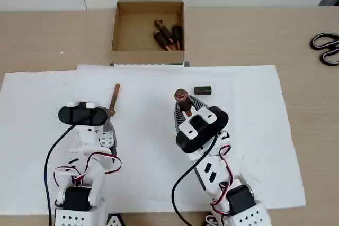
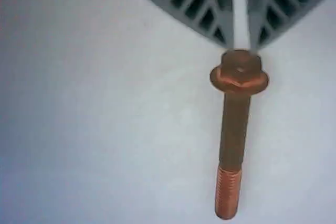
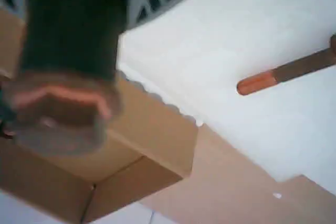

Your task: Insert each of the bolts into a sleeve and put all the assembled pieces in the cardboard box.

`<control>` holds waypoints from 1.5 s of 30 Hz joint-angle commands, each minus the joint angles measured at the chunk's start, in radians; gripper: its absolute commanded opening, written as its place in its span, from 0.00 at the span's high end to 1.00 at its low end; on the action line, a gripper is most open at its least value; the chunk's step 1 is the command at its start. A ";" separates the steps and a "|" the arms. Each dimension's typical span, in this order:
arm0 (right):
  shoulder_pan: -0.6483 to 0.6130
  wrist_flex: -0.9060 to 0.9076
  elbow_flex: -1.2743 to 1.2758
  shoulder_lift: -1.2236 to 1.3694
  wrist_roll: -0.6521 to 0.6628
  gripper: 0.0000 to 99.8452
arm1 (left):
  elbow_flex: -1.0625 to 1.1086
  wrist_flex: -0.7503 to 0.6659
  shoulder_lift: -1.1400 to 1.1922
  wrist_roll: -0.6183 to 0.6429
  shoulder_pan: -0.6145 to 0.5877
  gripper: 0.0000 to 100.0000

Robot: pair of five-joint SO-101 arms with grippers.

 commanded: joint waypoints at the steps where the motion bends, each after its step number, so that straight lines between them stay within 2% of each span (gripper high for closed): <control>1: 0.015 -0.035 -0.135 0.082 0.005 1.00 | -0.005 0.005 -0.008 -0.002 -0.002 0.99; 8: 0.050 -0.042 -0.489 0.593 -0.078 1.00 | -0.005 0.005 -0.008 -0.002 -0.002 0.99; 15: 0.130 -0.225 -0.827 1.132 -0.077 1.00 | -0.005 0.006 -0.008 0.000 -0.002 0.99; 26: 0.142 -0.317 -1.445 1.913 -0.074 1.00 | -0.005 0.008 -0.008 0.000 -0.003 0.99; 30: 0.142 -0.341 -1.683 2.153 0.052 1.00 | -0.005 0.008 -0.008 0.000 -0.003 0.99; 36: 0.125 -0.337 -1.933 2.361 0.101 1.00 | -0.005 0.008 -0.008 0.000 -0.005 0.99; 39: 0.119 -0.305 -1.982 2.413 0.201 0.99 | -0.005 0.008 -0.008 0.000 -0.005 0.99; 45: 0.107 -0.265 -1.990 2.436 0.236 0.81 | -0.005 0.008 -0.008 0.000 -0.005 0.99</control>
